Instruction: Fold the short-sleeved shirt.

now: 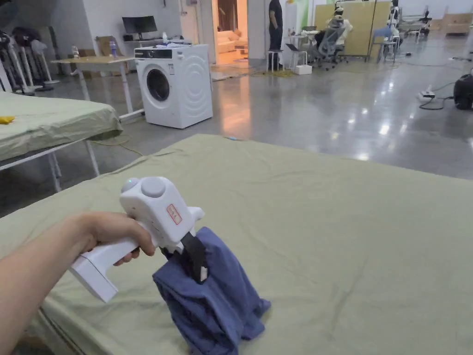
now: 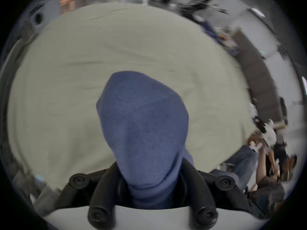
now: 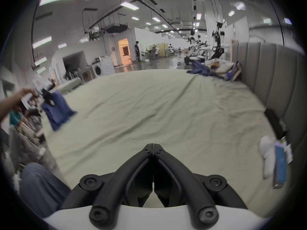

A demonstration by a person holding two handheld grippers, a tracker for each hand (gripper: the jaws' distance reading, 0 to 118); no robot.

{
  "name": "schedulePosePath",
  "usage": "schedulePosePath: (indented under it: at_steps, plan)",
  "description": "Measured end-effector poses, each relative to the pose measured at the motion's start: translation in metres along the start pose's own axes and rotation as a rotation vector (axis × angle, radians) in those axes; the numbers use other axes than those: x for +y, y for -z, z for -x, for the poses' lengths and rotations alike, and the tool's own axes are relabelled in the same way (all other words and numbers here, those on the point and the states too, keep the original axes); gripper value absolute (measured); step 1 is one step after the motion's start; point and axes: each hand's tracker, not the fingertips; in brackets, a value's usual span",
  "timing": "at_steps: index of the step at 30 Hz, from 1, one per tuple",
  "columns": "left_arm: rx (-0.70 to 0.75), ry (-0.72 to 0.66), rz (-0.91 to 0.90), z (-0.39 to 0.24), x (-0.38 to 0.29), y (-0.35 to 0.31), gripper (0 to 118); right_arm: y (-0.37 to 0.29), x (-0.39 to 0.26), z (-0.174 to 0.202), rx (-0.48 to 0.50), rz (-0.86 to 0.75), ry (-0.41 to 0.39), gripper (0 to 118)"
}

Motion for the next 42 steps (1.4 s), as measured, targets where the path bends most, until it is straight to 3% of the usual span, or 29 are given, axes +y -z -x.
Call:
schedulePosePath:
  at_steps: [1, 3, 7, 8, 9, 10, 12, 14, 15, 17, 18, 20, 24, 25, 26, 27, 29, 30, 34, 35, 38, 42]
  plan:
    - [0.058, -0.06, 0.032, 0.023, -0.003, -0.005, 24, 0.004, -0.001, 0.0, -0.026, 0.01, -0.013, 2]
    - [0.125, -0.045, 0.038, 0.056, -0.005, -0.009, 24, 0.007, -0.002, -0.001, -0.003, 0.015, 0.039, 2]
    - [0.357, -0.072, 0.127, 0.067, -0.022, 0.012, 25, 0.01, -0.003, 0.01, -0.007, 0.034, 0.057, 2]
    - [0.415, -0.057, 0.15, 0.072, -0.019, 0.02, 31, 0.011, -0.003, 0.011, -0.006, 0.038, 0.053, 2]
    - [0.532, -0.05, 0.142, 0.069, -0.024, 0.031, 65, 0.011, -0.002, 0.012, -0.002, 0.04, 0.054, 2]
    - [0.734, -0.04, 0.168, 0.068, -0.028, 0.039, 114, 0.011, -0.001, 0.013, 0.001, 0.042, 0.056, 2]
    - [0.985, -0.051, 0.164, 0.093, -0.029, 0.031, 118, 0.003, 0.003, 0.014, -0.003, 0.039, 0.04, 2]
    - [1.123, -0.166, -0.126, 0.079, -0.043, 0.001, 118, -0.013, 0.011, 0.017, -0.059, -0.013, -0.024, 2]
    - [1.102, -0.176, -0.311, 0.057, -0.052, -0.024, 118, -0.025, 0.019, 0.026, -0.12, -0.058, -0.066, 2]
    - [0.903, -0.178, -0.722, -0.011, -0.092, -0.073, 118, -0.049, 0.027, 0.028, -0.312, -0.195, -0.167, 2]
    - [0.89, -0.17, -0.859, -0.05, -0.111, -0.096, 118, -0.063, 0.032, 0.025, -0.34, -0.239, -0.163, 2]
    - [0.715, -0.114, -1.109, -0.128, -0.149, -0.117, 118, -0.091, 0.046, 0.019, -0.35, -0.282, -0.097, 2]
    - [0.458, 0.075, -1.426, -0.272, -0.21, -0.104, 118, -0.144, 0.062, 0.016, -0.363, -0.387, -0.036, 4]
    - [0.43, 0.067, -1.468, -0.303, -0.221, -0.094, 118, -0.154, 0.062, 0.017, -0.365, -0.412, -0.034, 26]
    - [0.315, 0.042, -1.411, -0.33, -0.23, -0.08, 118, -0.164, 0.062, 0.017, -0.357, -0.421, -0.028, 64]
    - [0.291, 0.069, -1.397, -0.357, -0.236, -0.07, 118, -0.174, 0.062, 0.017, -0.35, -0.429, -0.013, 84]
    - [0.291, 0.115, -1.389, -0.396, -0.242, -0.052, 118, -0.187, 0.063, 0.017, -0.349, -0.429, 0.026, 112]
    - [0.294, 0.11, -1.412, -0.415, -0.246, -0.043, 118, -0.206, 0.059, 0.02, -0.313, -0.617, 0.01, 118]
    - [0.176, 0.159, -1.364, -0.455, -0.239, -0.003, 118, -0.226, 0.005, -0.003, -0.438, -0.609, -0.03, 118]
    - [0.151, 0.174, -1.345, -0.459, -0.236, 0.006, 118, -0.219, 0.034, 0.016, -0.444, -0.613, -0.035, 118]
    - [0.215, 0.218, -1.308, -0.477, -0.236, 0.019, 118, -0.224, 0.024, 0.015, -0.414, -0.585, -0.001, 118]
    - [0.186, 0.207, -1.251, -0.48, -0.235, 0.021, 118, -0.223, 0.02, 0.016, -0.407, -0.558, 0.021, 118]
